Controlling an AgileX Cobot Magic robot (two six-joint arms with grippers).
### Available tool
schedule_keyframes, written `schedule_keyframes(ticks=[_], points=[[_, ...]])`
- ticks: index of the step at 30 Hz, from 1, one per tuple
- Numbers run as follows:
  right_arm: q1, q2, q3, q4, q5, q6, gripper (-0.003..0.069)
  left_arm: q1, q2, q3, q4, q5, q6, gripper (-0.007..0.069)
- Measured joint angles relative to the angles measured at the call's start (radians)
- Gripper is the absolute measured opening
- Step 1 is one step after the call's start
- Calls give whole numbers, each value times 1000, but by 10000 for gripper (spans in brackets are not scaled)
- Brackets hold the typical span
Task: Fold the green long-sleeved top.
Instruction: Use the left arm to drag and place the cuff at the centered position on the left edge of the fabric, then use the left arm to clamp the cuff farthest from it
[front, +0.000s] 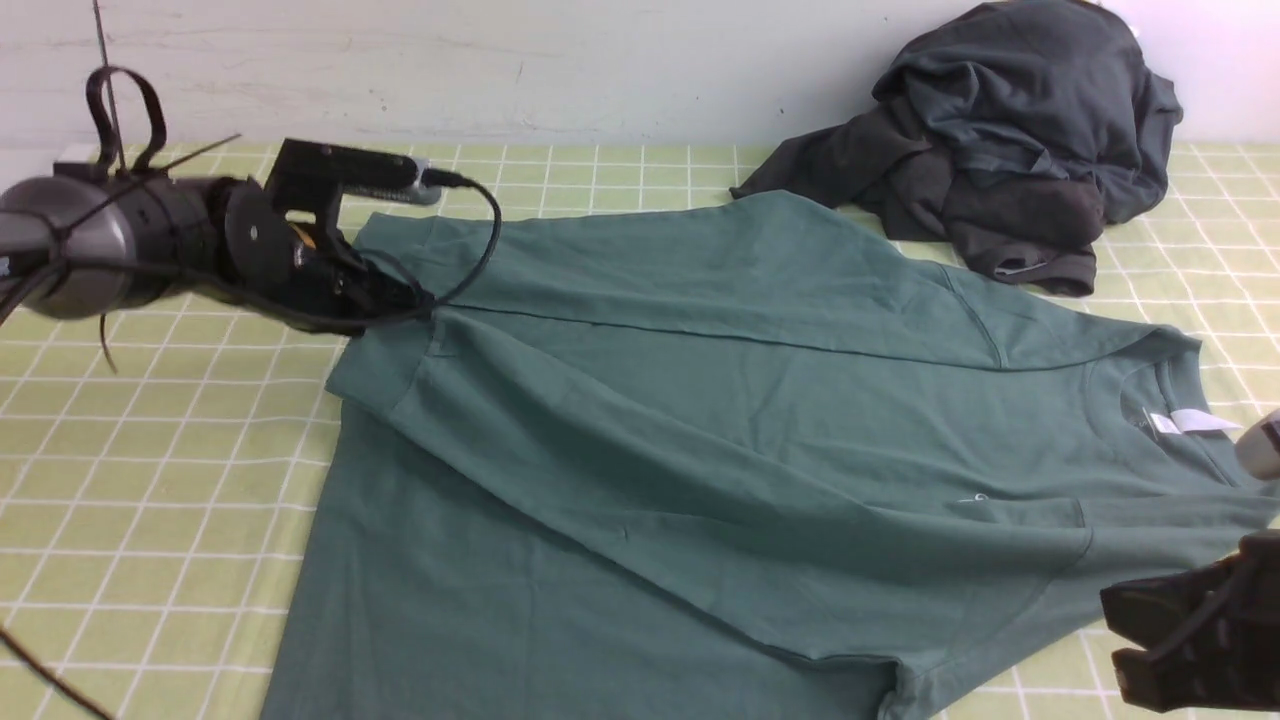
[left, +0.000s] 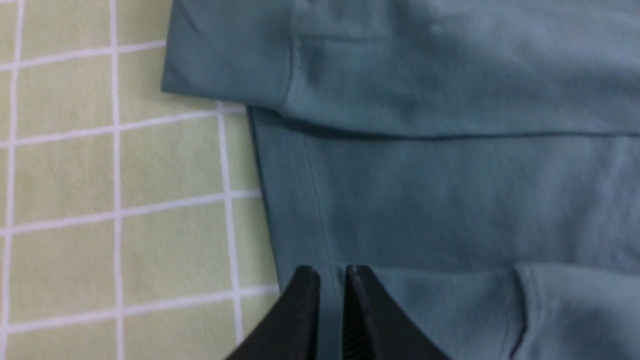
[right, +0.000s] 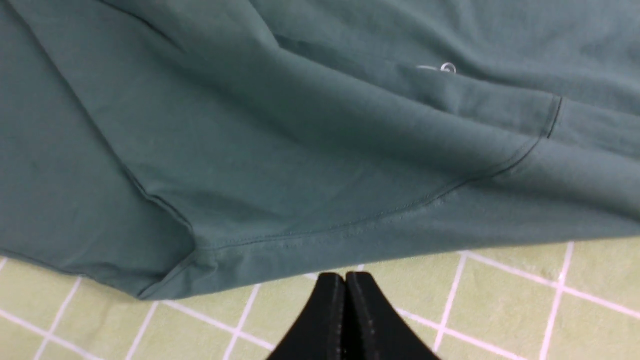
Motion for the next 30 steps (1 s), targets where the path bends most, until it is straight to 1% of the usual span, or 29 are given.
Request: schedule_keyframes(ticks=[2, 3, 4, 7, 11, 14, 16, 19, 20, 21, 24, 25, 26, 27, 28, 30], points=[[0, 0, 0, -9, -6, -7, -11, 17, 40, -88, 0, 47, 0, 134], [0, 0, 0, -14, -7, -9, -11, 23, 51, -121, 1, 58, 0, 151], [0, 0, 0, -22, -7, -15, -11, 35, 76, -171, 2, 71, 0, 187], [0, 0, 0, -37, -9, -27, -11, 64, 143, -270, 2, 75, -15, 262], [0, 0, 0, -53, -10, -31, -11, 103, 280, -444, 3, 112, -112, 375], [0, 0, 0, -54, -14, -31, -11, 114, 382, -556, 0, 163, -143, 407], [0, 0, 0, -59, -23, -31, -11, 114, 432, -618, -12, 199, -147, 407], [0, 0, 0, -67, -35, -31, -11, 112, 473, -678, -20, 226, -145, 395], [0, 0, 0, -76, -41, -31, -11, 108, 493, -715, -27, 242, -135, 368], [0, 0, 0, -77, -41, -31, -11, 107, 497, -718, -27, 244, -131, 358], [0, 0, 0, -95, -46, -31, -11, 94, 505, -749, -31, 291, -92, 215], [0, 0, 0, -95, -46, -31, -11, 93, 505, -749, -31, 293, -84, 194], [0, 0, 0, -102, -46, -31, -11, 87, 500, -753, -31, 326, -50, 108], [0, 0, 0, -102, -47, -31, -11, 86, 496, -756, -31, 347, -26, 64], [0, 0, 0, -102, -47, -31, -11, 80, 487, -758, -30, 388, 1, 39], [0, 0, 0, -102, -47, -31, -11, 69, 461, -768, -30, 460, 45, 18]])
